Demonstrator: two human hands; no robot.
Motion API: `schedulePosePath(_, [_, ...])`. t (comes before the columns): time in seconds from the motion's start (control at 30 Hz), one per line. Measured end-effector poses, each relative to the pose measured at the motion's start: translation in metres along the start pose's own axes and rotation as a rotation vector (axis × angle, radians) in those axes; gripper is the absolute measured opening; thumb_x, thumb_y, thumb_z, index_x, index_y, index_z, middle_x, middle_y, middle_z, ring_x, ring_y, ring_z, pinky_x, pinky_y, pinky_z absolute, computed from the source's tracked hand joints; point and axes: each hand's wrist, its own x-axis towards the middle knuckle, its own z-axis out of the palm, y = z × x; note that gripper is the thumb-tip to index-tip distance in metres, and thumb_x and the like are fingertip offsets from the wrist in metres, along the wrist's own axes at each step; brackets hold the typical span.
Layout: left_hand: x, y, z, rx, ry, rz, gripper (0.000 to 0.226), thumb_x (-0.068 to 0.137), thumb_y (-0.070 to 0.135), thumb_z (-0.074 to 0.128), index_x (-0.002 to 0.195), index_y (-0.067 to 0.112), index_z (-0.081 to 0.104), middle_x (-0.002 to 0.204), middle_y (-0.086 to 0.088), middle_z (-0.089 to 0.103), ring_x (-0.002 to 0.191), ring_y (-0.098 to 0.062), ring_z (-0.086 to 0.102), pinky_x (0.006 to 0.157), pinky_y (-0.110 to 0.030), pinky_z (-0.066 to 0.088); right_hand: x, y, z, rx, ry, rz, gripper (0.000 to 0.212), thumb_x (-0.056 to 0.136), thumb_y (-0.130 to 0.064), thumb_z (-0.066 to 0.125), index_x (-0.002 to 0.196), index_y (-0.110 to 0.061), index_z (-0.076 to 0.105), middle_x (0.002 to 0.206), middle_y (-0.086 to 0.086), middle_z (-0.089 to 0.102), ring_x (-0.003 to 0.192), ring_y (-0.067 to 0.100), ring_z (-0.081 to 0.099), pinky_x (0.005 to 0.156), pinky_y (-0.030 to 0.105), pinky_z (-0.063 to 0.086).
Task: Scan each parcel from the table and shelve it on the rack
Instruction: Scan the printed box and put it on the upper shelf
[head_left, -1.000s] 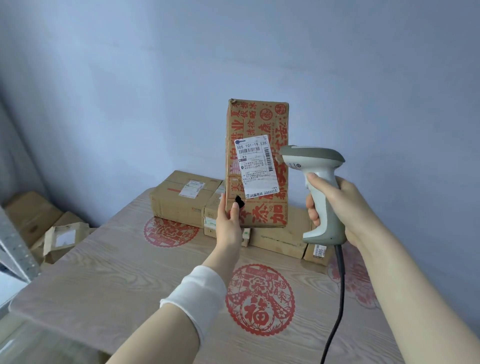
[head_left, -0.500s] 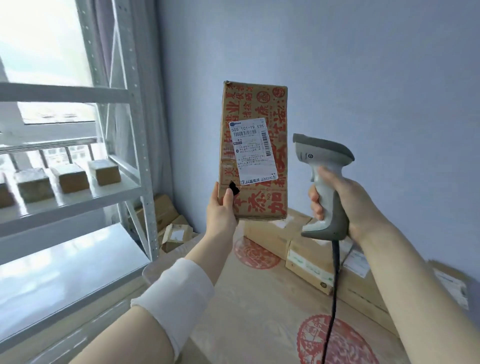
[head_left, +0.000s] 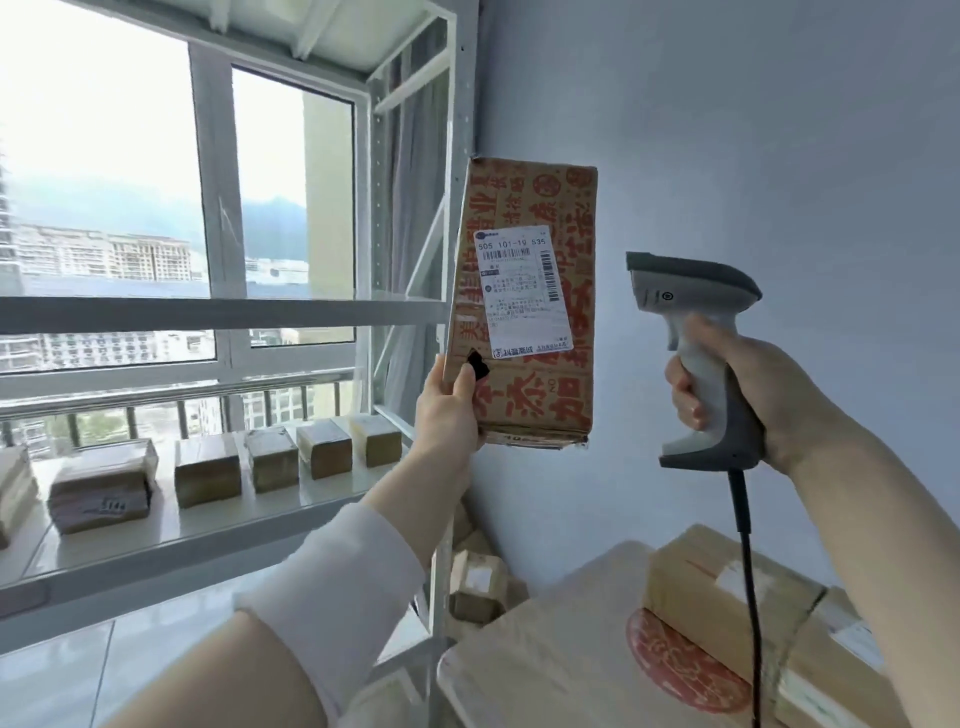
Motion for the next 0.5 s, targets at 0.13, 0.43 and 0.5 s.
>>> schedulePosePath(0.13, [0.031, 0.030, -0.046, 0.019, 0.049, 0.032, 0.033, 0.101, 0.030, 0.041, 0.133, 0.021, 0.047, 0.106, -0.005, 0.065, 0.080, -0.014, 0.063, 0.065, -0.031, 0.056, 0.040, -0.018, 0.050, 0.009, -0.045, -0.038, 0.032, 0.094, -0.040, 0.049, 0.080, -0.011, 0.048, 0.056, 0.001, 0.052, 0.040, 0.014, 0.042, 0.039, 0.020, 0.039])
schedulePosePath(0.43, [0.100, 0.077, -0.108, 0.046, 0.144, 0.044, 0.022, 0.101, 0.031, 0.040, 0.120, 0.023, 0.047, 0.086, 0.000, 0.060, 0.072, -0.014, 0.058, 0.059, -0.031, 0.053, 0.130, -0.025, 0.142, -0.003, -0.181, -0.094, 0.036, 0.092, -0.042, 0.053, 0.074, -0.011, 0.052, 0.059, 0.005, 0.052, 0.042, 0.017, 0.043, 0.042, 0.020, 0.040])
schedulePosePath(0.5, [0.121, 0.085, -0.115, 0.049, 0.180, 0.068, 0.022, 0.101, 0.030, 0.041, 0.120, 0.021, 0.048, 0.083, 0.000, 0.059, 0.071, -0.015, 0.058, 0.070, -0.038, 0.055, 0.153, -0.023, 0.154, -0.020, -0.200, -0.114, 0.040, 0.091, -0.043, 0.053, 0.068, -0.010, 0.054, 0.060, 0.008, 0.051, 0.044, 0.018, 0.043, 0.044, 0.023, 0.041])
